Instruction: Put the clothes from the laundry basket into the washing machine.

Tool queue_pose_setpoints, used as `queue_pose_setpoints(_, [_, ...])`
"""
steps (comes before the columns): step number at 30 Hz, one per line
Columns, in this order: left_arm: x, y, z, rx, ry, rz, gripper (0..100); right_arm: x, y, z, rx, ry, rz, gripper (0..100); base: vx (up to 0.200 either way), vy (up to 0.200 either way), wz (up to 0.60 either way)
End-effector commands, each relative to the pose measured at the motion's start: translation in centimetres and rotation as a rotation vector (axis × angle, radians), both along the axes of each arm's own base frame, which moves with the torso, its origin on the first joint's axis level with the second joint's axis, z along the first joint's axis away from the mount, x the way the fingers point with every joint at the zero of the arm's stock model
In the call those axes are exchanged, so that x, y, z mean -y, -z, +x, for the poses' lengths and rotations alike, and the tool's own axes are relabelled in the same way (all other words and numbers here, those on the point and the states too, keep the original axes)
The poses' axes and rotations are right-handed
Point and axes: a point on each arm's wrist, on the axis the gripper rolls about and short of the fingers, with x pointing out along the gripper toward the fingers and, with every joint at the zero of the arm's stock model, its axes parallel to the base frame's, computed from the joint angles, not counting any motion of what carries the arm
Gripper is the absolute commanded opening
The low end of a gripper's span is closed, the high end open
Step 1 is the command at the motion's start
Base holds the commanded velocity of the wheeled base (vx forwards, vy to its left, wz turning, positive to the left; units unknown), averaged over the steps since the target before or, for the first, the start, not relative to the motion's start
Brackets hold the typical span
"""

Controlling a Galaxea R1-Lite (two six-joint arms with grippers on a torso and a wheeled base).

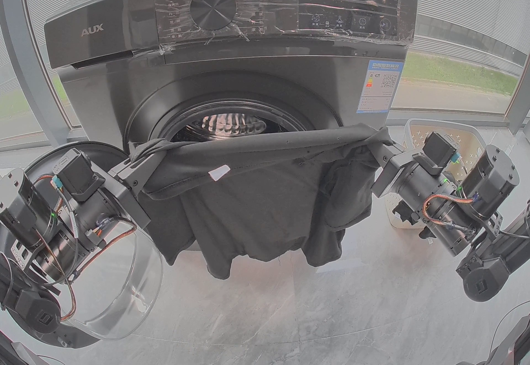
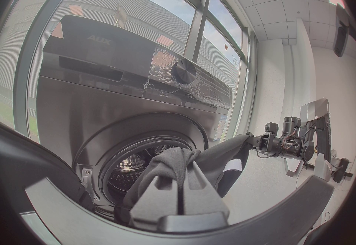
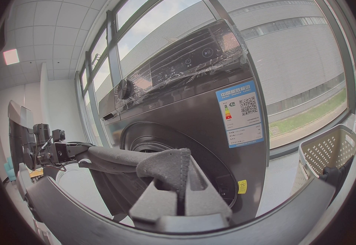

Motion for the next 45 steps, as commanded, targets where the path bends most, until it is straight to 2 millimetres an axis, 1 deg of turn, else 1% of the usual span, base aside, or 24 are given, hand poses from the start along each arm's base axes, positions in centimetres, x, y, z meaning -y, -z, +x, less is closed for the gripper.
queue_pose_setpoints(1, [0.0,0.1,0.1,-0.003,0.000,0.001,0,-0.3,0.1,-0.1,-0.007,0.004,0.001,0,0.000,0.000,0.00])
queue_pose_setpoints(10, [0.0,0.2,0.0,-0.006,0.001,0.004,0,-0.9,0.2,-0.5,-0.013,-0.002,0.005,0,0.000,0.000,0.00])
queue_pose_setpoints(11, [0.0,0.2,0.0,-0.009,0.001,0.006,100,-0.9,0.2,-0.5,-0.013,-0.002,0.005,0,0.000,0.000,0.00])
queue_pose_setpoints(12, [0.0,0.2,0.0,-0.009,0.001,0.006,100,-0.9,0.2,-0.5,-0.013,-0.002,0.005,0,0.000,0.000,0.00])
queue_pose_setpoints(14, [0.3,0.8,-0.2,-0.042,0.023,0.013,100,-1.1,0.1,-0.5,-0.010,-0.008,0.009,0,0.000,0.000,0.00])
queue_pose_setpoints(17, [1.7,3.1,-0.3,-0.125,0.069,0.059,100,-3.4,0.4,-1.2,-0.014,-0.080,0.005,0,0.000,0.000,0.00])
queue_pose_setpoints(21, [3.7,5.1,0.1,-0.191,0.129,0.101,100,-6.0,0.8,-0.7,-0.009,-0.134,0.003,0,0.000,0.000,0.00])
queue_pose_setpoints(24, [4.7,6.1,0.3,-0.227,0.160,0.122,100,-7.5,0.5,-0.7,0.008,-0.170,0.014,0,0.000,0.000,0.00])
queue_pose_setpoints(26, [5.2,6.9,0.6,-0.249,0.170,0.138,100,-7.9,0.3,-0.8,0.004,-0.184,0.009,0,0.000,0.000,0.00])
queue_pose_setpoints(27, [5.2,6.9,0.6,-0.249,0.170,0.138,100,-7.9,0.3,-0.8,0.004,-0.184,0.009,0,0.000,0.000,0.00])
queue_pose_setpoints(29, [5.7,7.8,1.2,-0.275,0.174,0.152,100,-8.3,-0.1,-0.9,-0.003,-0.198,0.003,0,0.000,0.000,0.00])
queue_pose_setpoints(33, [6.5,8.8,1.6,-0.299,0.189,0.174,100,-8.3,-0.3,-0.9,-0.001,-0.204,0.003,0,0.000,0.000,0.00])
queue_pose_setpoints(37, [7.6,9.5,2.0,-0.307,0.208,0.184,100,-8.4,-0.3,-1.0,-0.001,-0.205,0.003,0,0.000,0.000,0.00])
queue_pose_setpoints(38, [7.6,9.5,2.0,-0.307,0.208,0.184,100,-8.4,-0.3,-1.0,-0.001,-0.205,0.003,0,0.000,0.000,0.00])
queue_pose_setpoints(42, [8.2,10.1,2.9,-0.315,0.210,0.189,100,-8.8,-0.3,-1.5,-0.001,-0.225,0.003,0,0.000,0.000,0.00])
queue_pose_setpoints(45, [9.0,11.2,4.0,-0.324,0.209,0.196,100,-9.2,-0.4,-2.0,-0.001,-0.242,0.005,0,0.000,0.000,0.00])
